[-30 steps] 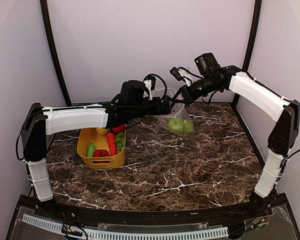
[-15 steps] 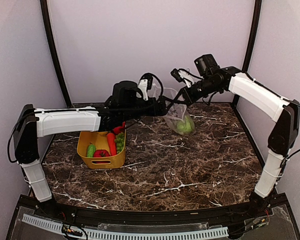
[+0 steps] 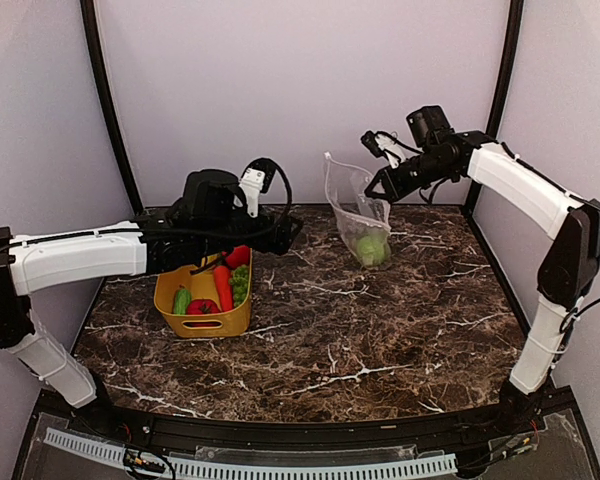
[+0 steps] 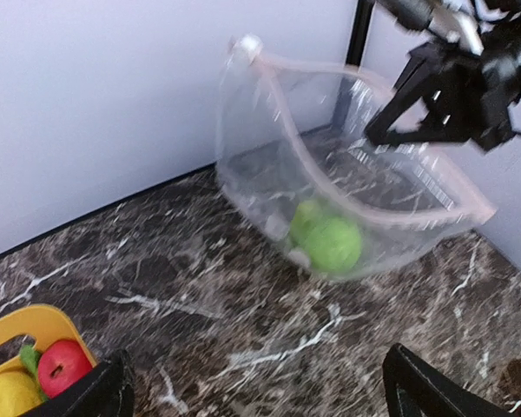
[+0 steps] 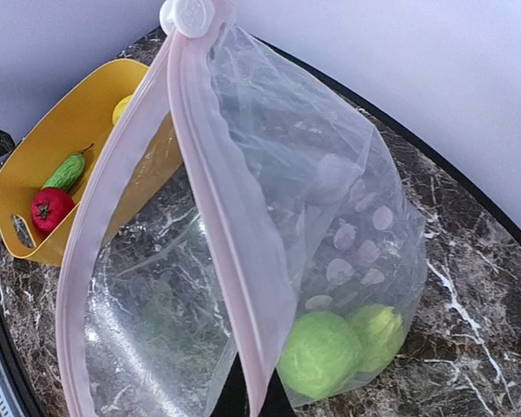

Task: Place the food in the zip-top bag and seal the zipper
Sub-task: Adjust the zipper food storage bag at the corner of the board.

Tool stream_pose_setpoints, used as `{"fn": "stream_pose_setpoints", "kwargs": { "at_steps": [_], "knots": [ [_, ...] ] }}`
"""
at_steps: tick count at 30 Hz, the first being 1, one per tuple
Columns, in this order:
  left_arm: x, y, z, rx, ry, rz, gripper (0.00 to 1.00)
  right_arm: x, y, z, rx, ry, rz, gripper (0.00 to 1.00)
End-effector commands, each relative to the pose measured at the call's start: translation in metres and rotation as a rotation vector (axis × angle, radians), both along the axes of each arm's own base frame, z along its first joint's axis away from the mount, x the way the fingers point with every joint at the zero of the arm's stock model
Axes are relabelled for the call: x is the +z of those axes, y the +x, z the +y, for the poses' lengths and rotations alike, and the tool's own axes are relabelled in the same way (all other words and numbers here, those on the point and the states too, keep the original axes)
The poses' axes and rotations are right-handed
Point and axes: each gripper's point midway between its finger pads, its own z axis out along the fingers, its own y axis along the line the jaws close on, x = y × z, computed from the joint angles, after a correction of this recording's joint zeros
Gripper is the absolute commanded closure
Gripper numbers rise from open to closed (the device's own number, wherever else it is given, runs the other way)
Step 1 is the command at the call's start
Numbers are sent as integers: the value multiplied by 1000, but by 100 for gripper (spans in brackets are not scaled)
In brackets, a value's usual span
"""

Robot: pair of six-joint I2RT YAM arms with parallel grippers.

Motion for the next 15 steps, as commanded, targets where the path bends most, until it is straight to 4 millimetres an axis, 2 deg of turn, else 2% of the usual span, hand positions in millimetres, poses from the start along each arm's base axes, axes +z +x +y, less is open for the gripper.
{"fn": "stream_pose_setpoints", "kwargs": {
  "at_steps": [1,3,5,7,9,10,12,15],
  "knots": [
    [-51,-6,54,125,294,77,1,45,28,-35,-88,21,-152,100],
    [-66,-6,73,160,357,141,1,53,42,-53,-133,12,-177,100],
    [-81,-10,87,168,404,216,1,69,54,-69,-180,-9,-230,100],
    [-93,-15,100,175,442,279,1,83,57,-76,-202,-27,-278,100],
    [-101,-19,112,183,465,334,1,89,47,-69,-172,-4,-296,100],
    [-107,-23,118,187,477,369,1,86,39,-60,-143,2,-294,100],
    [-113,-26,131,216,483,418,2,73,24,-41,-85,-9,-285,100],
    [-123,-31,146,239,501,483,2,39,4,-17,0,-28,-226,100]
  ]
}}
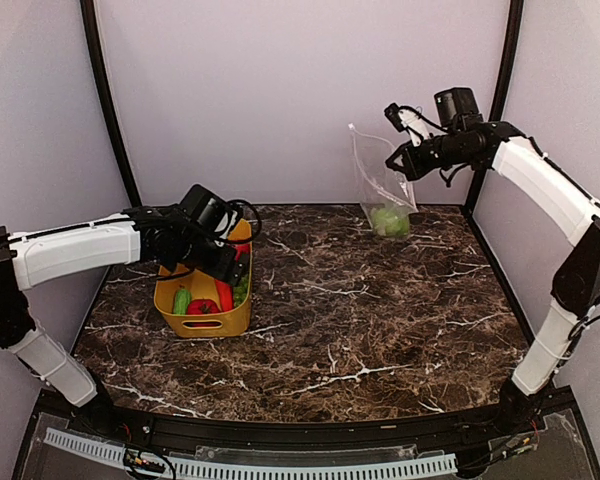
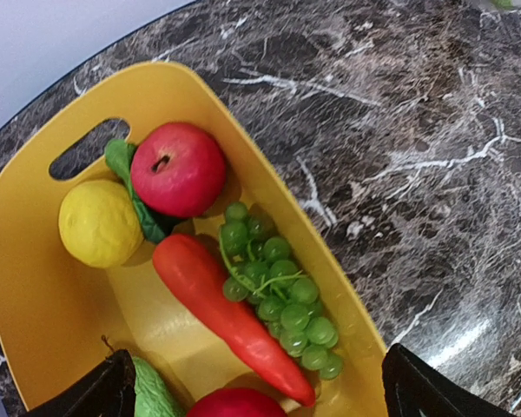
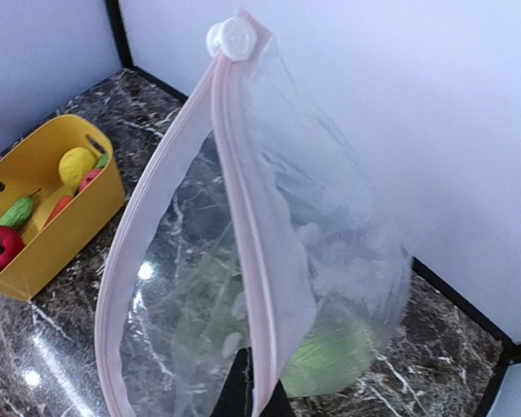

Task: Place the food in the zip-top bag and seal the zipper
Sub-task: Adjust the zipper food storage bag at the corner of the board.

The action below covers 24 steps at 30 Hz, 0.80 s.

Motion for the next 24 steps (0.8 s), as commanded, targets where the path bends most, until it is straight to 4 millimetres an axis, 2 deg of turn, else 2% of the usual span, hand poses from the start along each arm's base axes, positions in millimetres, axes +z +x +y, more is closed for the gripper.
{"fn": "stream_pose_setpoints", "kwargs": {
  "at_steps": [1,3,6,12,17,24],
  "knots": [
    [-13,-25,31,53,40,136,1,-36,-31,42,144,-24,45,100],
    [-21,-29,37,65,59,178,1,-55,-37,48,170,-18,98,100],
    [-34,-37,46,87,105,247,1,-68,-42,54,197,-3,145,100],
    [-53,-50,61,124,149,355,1,-71,-51,62,242,24,172,100],
    [-63,-58,66,123,160,404,1,-76,-56,67,267,18,179,100],
    [-77,-59,71,133,163,435,1,-79,-62,74,297,7,175,100]
  ]
}}
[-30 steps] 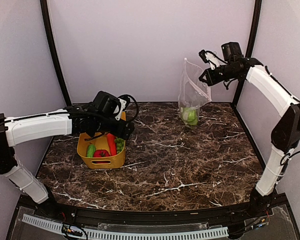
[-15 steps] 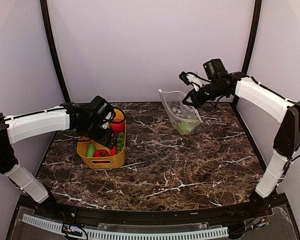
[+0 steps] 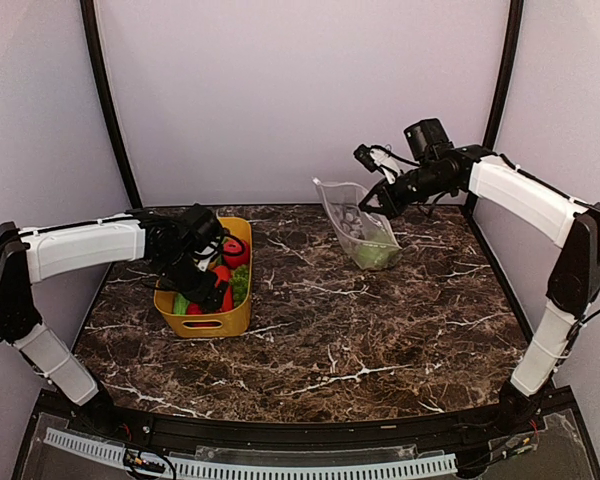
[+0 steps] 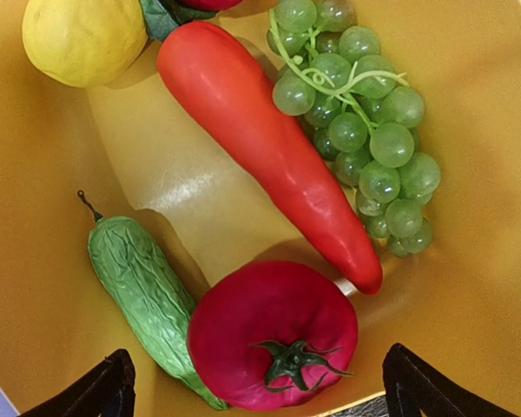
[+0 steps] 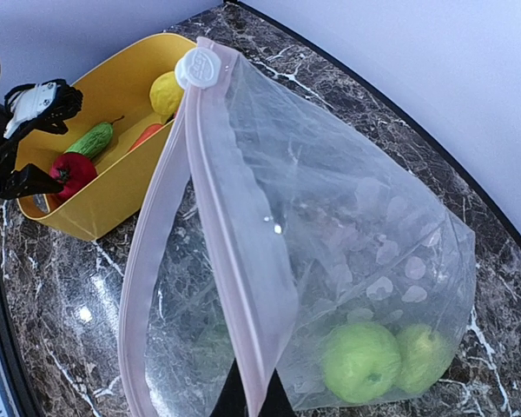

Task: Place the food in the zip-top bag and seal the zipper
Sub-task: Adjust the zipper food storage bag at the corner of the board, then pick up the fake fruit from the bin.

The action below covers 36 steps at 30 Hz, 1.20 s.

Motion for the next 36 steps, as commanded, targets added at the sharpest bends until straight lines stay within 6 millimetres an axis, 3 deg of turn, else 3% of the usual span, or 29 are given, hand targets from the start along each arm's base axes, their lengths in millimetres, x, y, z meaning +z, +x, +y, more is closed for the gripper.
{"fn": "stream_pose_setpoints", "kwargs": {
  "at_steps": [1,12,20,28,36],
  "knots": [
    [-16,-12,8,7,20,70,1,-1,-7,10,45,12,-14,100],
    [-43,-19,7,8,20,162,1,-14,-12,10,65,-11,0,100],
    [-50,-22,8,13,34,191,2,-19,-13,10,71,-14,8,100],
    [-49,-21,6,18,33,202,16,-18,-13,9,68,-18,1,100],
    [-30,-15,5,11,33,177,24,-17,-14,8,66,-19,-4,100]
  ]
}}
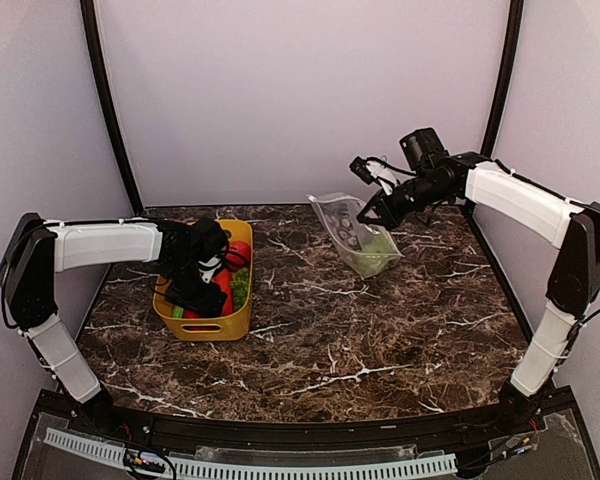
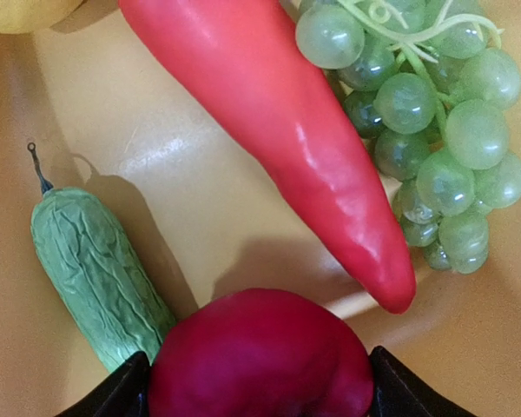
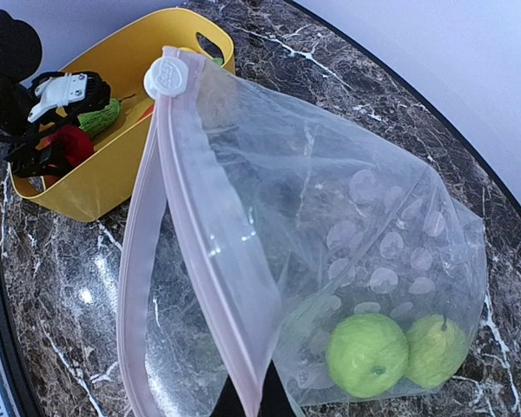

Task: Place the food in the zip-top bag and seal the zipper
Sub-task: Pick up the fake fruit from the bin.

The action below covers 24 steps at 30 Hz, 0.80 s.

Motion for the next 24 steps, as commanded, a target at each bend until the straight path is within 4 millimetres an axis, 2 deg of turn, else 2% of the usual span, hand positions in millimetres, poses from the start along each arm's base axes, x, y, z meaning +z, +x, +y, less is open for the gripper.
{"fn": "stream_pose_setpoints", "kwargs": {
  "at_steps": [1,12,17,21,24],
  "knots": [
    [17,1,2,-10,9,-3,25,4,-2,4,15,12,-26,100],
    [72,26,-3,-39,-6,-148,27,1,0,4,8,3,-21,100],
    [95,33,-8,-82,-22,-186,27,6,2,7,5,20,-10,100],
    [131,46,-17,-119,-54,-268,27,14,3,11,15,31,10,100],
    [166,58,-30,-159,-123,-364,28,15,5,14,15,25,31,100]
  ]
}}
